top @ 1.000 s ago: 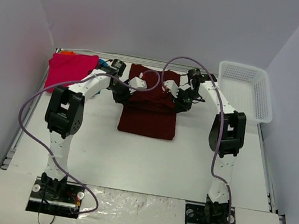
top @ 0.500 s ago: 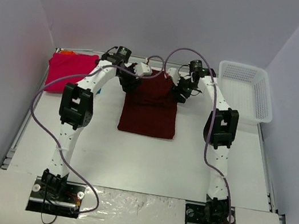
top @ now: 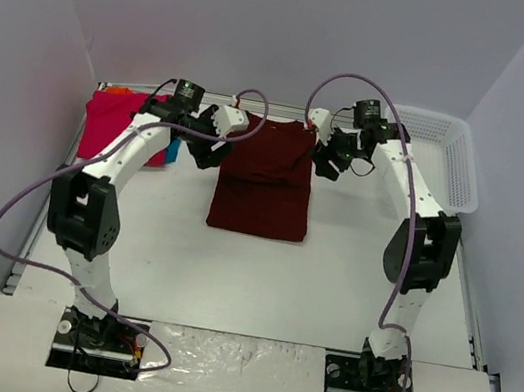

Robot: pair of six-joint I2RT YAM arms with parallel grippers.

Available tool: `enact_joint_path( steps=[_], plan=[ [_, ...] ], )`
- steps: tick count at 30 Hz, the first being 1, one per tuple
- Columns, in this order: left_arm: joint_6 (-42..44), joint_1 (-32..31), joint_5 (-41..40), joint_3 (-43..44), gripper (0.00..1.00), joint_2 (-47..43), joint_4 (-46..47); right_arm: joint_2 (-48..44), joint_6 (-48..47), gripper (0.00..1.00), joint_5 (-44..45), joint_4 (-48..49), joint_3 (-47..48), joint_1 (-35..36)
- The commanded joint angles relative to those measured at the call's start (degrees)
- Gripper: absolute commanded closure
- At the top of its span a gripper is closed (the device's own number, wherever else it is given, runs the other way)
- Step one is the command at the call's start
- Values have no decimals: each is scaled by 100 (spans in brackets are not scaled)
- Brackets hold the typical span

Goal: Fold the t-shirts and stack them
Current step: Fold the folded rectangular tshirt in 1/3 of the way, then grab one side of the 2/3 rectangular tshirt with both arms

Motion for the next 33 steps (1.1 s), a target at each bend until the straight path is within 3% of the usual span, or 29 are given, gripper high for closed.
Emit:
enact_joint_path(
  steps=[1,4,7,14,17,24,33],
  plan=[
    [-173,-13,346,-1005,32,-964,380,-849,109,44,-165,32,-750,61],
    [-182,-75,530,-1594,32,-1553,433,-1385,188,48,-366,40,-1497,88],
    [-67,-242,514,-2402,32,-2107,590,-1939,170,45,-700,58,-2262,123],
    [-7,-1032,-628,-4659,32,-3267,1882,-2898,74,43,-878,451,-3756,473],
    [47,-1323,-945,-5188,31,-3426,2392,-3092,153,42,-773,752,-4240,544],
    [240,-1472,-1508,-5463,31,-3041,3140,-2750,109,42,-649,1113,-4514,580],
    [363,-1543,-1473,-5208,31,-2346,3290,-2056,161,44,-631,1130,-4145,641]
  ],
)
